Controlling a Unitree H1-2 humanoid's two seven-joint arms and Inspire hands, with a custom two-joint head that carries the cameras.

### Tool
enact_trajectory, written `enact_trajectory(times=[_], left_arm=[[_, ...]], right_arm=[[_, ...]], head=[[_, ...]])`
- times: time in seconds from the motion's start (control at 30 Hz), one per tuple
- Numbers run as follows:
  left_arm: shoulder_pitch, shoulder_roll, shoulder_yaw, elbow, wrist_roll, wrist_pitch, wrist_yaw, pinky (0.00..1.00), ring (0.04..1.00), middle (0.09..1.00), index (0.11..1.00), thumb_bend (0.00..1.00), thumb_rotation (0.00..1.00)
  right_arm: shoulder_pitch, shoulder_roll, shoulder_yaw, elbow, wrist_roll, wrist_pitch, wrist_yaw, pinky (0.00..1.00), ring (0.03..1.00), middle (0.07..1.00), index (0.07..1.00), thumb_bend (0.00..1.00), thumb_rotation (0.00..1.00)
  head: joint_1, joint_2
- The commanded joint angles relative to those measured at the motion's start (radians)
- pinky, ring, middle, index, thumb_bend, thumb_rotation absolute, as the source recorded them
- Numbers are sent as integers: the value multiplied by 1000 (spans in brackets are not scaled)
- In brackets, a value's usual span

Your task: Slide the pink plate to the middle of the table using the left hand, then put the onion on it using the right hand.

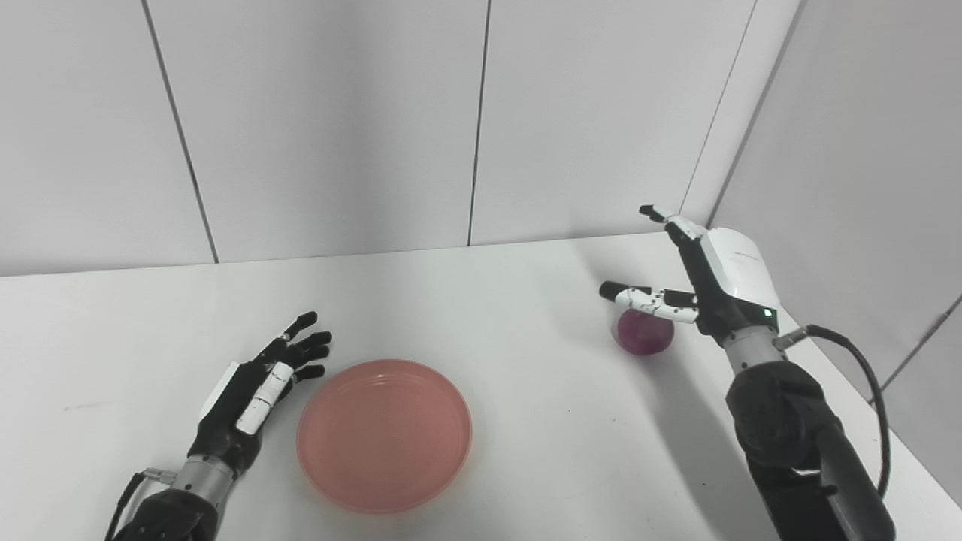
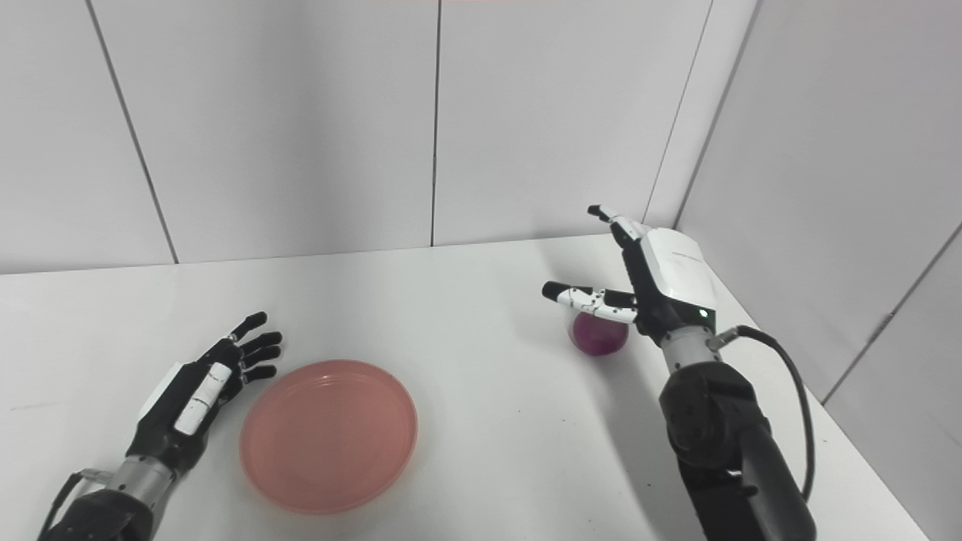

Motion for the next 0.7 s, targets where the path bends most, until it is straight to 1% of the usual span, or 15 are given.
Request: enact_trajectory(times=[0.0,0.07,0.2,0.27,0.43,0.53,0.67], left_arm=[[5,3,-2,32,2,7,-3,846,856,851,887,790,869],[4,1,-3,31,3,10,-3,845,854,850,887,791,868],[5,0,-3,29,2,12,-2,850,858,853,890,770,869],[5,-1,-3,29,1,12,-2,850,858,854,891,767,870],[9,-2,-3,19,1,20,-2,852,860,856,896,752,873],[9,-2,-4,20,1,18,-2,852,861,856,895,753,872],[10,-2,-4,21,0,17,-4,851,860,857,894,754,872]], right_arm=[[-68,-56,3,7,-32,17,25,641,838,876,863,1000,464],[-91,-78,22,28,-53,34,66,631,840,888,866,1000,412],[-126,-98,45,59,-70,55,125,600,825,883,851,1000,282],[-143,-106,56,77,-77,63,157,608,836,894,862,1000,248],[-188,-131,95,134,-88,79,242,612,813,907,894,1000,105],[-208,-141,121,164,-103,88,280,610,809,908,901,1000,71],[-239,-153,164,206,-127,114,349,612,824,913,890,1000,106]], head=[[3,0],[4,-1],[8,-3],[9,-4],[10,-5],[12,-7],[14,-7]])
